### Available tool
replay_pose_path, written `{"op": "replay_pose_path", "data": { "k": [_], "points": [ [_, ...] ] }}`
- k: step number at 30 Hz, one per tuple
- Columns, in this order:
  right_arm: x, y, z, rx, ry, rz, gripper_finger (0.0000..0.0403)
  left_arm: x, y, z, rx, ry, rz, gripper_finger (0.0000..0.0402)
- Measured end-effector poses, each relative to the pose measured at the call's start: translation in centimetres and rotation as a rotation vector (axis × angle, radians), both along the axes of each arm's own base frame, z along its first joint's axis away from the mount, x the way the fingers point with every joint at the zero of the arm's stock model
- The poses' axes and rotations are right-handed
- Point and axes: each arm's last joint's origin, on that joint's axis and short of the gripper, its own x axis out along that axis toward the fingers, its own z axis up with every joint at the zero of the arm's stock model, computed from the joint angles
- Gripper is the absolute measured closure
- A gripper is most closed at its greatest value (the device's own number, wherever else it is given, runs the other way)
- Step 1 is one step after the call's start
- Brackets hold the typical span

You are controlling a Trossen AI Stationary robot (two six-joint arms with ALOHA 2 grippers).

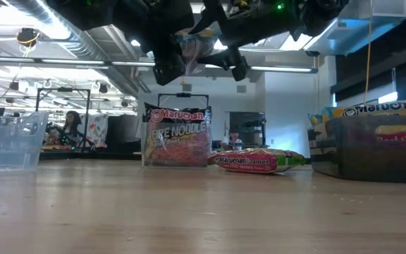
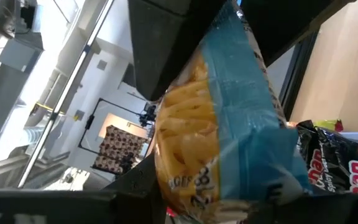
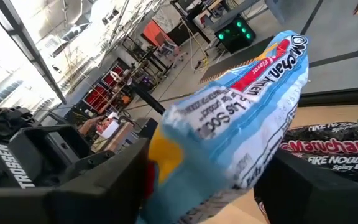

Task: Sort Maruchan noodles
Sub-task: Put the blue noodle pack into the black bin

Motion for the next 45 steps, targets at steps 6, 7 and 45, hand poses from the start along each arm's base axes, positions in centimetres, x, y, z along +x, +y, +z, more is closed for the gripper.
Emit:
{"op": "replay_pose_path", "data": {
  "k": [6,7,45],
  "points": [
    [0.0,-0.1,0.3,-0.011,-0.028,-0.013,0.0234,-0.1,0.0,0.0,-0.004,-0.014,0.03,0.0246],
    [0.0,-0.1,0.4,-0.018,-0.032,-0.019,0.0248,-0.1,-0.1,0.0,-0.004,-0.014,0.033,0.0244],
    [-18.4,2.0,11.9,-0.441,0.4,0.368,0.0315,-1.4,-8.6,-0.8,-0.258,-0.292,-0.387,0.0239]
  ]
}}
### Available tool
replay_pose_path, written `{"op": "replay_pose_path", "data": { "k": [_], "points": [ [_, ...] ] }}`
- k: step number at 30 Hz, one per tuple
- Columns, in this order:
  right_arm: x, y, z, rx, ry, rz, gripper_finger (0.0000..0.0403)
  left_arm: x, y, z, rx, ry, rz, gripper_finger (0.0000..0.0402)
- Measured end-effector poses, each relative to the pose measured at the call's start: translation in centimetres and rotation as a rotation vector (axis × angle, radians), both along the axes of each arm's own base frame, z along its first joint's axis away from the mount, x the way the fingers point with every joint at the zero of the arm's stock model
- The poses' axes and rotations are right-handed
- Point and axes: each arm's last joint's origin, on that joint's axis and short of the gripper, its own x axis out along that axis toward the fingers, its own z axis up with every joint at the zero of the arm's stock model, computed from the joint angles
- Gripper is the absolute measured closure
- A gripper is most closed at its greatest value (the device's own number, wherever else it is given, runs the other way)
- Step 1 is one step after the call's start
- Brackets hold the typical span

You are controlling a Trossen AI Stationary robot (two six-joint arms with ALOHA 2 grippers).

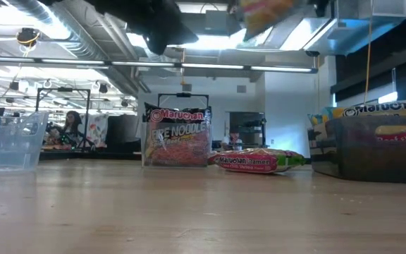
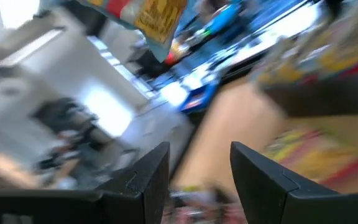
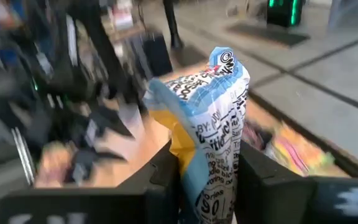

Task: Sort Maruchan noodles
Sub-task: Put the blue noodle pack into the black bin

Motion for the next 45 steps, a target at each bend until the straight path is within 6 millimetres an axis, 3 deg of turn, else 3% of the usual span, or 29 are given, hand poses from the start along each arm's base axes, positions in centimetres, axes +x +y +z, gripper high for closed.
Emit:
{"op": "replay_pose_path", "data": {
  "k": [4,9,20,25,30,45],
  "points": [
    [-2.1,1.3,-1.0,-0.026,0.15,0.065,0.0327,-0.2,-1.4,-0.9,-0.138,-0.009,-0.185,0.0239],
    [-3.2,3.7,-2.9,0.002,0.217,0.183,0.0333,-0.6,-2.5,-1.9,-0.299,0.033,-0.364,0.0239],
    [-5.2,8.8,-8.2,0.018,0.308,0.287,0.0333,-1.0,-3.5,-2.3,-0.402,0.033,-0.416,0.0239],
    [-6.5,10.4,-9.2,0.002,0.298,0.296,0.0333,-1.0,-3.5,-2.3,-0.405,0.031,-0.415,0.0239],
    [-8.1,10.8,-9.5,-0.051,0.277,0.239,0.0333,-1.0,-3.4,-2.3,-0.405,0.03,-0.414,0.0239],
    [-8.9,10.2,-15.9,-0.15,0.314,0.102,0.0333,-1.0,-3.4,-2.3,-0.405,0.03,-0.414,0.0239]
  ]
}}
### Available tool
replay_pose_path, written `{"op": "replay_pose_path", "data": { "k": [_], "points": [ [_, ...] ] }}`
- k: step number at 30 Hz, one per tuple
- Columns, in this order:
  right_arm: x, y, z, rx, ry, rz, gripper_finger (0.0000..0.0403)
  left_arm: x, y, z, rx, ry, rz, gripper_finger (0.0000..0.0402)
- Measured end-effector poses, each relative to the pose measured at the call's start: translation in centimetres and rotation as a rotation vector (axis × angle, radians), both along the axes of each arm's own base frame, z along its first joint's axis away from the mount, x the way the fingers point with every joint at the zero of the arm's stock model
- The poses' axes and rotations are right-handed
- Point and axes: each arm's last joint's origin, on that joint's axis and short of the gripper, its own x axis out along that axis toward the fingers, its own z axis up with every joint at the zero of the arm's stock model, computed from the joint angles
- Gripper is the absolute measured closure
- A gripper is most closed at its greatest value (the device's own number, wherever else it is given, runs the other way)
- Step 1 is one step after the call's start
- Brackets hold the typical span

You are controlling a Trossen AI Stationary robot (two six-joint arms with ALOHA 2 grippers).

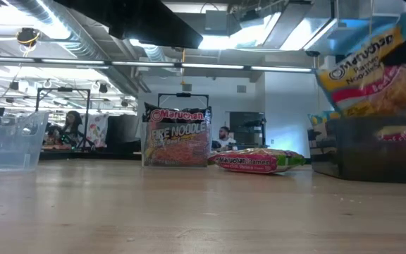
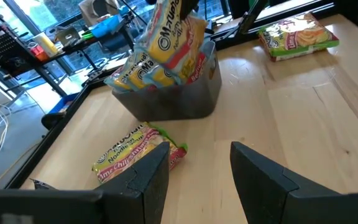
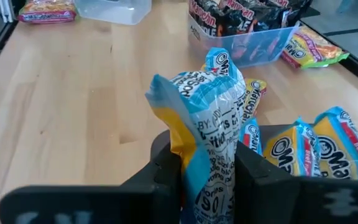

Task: Sort Maruchan noodles
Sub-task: Put the blue noodle pack into the black bin

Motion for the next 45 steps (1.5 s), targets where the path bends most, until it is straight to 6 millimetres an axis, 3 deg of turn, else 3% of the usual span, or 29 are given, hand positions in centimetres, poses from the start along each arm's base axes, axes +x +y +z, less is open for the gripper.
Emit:
{"op": "replay_pose_path", "data": {
  "k": [12,28,38,45],
  "points": [
    [-0.1,-0.1,-3.3,0.02,0.018,-0.004,0.0333,0.0,0.0,0.0,-0.007,-0.002,0.002,0.0239],
    [-0.3,0.0,-3.9,0.124,0.096,0.019,0.0333,0.0,0.0,0.0,-0.018,-0.006,0.006,0.0239],
    [0.1,0.0,-3.3,-0.044,-0.07,-0.041,0.0333,0.0,0.0,0.0,-0.018,-0.006,0.006,0.0239],
    [0.1,-0.3,-5.6,-0.048,-0.129,-0.05,0.0333,0.0,0.0,0.0,-0.018,-0.006,0.005,0.0239]
  ]
}}
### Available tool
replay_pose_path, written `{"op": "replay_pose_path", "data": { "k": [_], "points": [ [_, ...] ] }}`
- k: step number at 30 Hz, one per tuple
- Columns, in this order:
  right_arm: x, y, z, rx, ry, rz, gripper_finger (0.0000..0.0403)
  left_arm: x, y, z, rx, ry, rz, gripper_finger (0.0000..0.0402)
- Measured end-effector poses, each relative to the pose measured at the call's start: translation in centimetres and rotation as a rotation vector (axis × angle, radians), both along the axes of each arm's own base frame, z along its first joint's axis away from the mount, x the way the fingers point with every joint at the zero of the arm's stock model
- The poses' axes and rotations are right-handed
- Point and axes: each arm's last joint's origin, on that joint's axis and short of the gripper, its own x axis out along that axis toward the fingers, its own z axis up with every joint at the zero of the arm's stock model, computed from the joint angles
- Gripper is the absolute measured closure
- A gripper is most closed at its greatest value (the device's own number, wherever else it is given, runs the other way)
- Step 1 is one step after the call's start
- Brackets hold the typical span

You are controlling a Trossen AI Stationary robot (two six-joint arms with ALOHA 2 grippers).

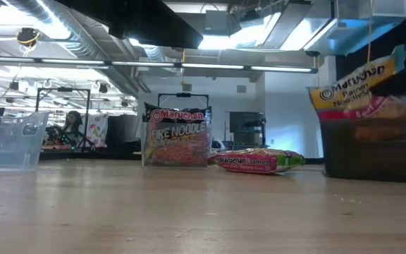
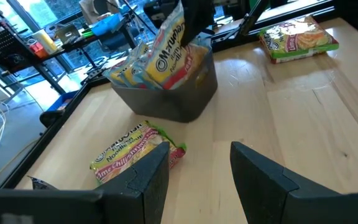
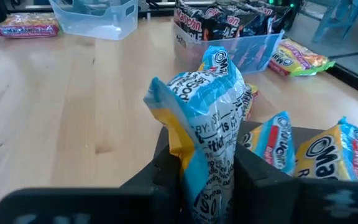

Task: Sort Maruchan noodles
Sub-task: Put the blue noodle pack into the black bin

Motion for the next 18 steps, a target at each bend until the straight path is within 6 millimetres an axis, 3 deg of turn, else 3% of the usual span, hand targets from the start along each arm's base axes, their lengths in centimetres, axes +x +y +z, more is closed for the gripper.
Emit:
{"op": "replay_pose_path", "data": {
  "k": [7,18],
  "points": [
    [-0.3,-0.4,-2.0,0.006,-0.013,0.016,0.0333,0.0,0.1,0.0,0.001,0.0,0.003,0.0239],
    [-0.4,0.0,-2.4,0.24,0.073,0.092,0.0328,0.0,0.1,0.0,0.0,-0.001,0.003,0.0239]
  ]
}}
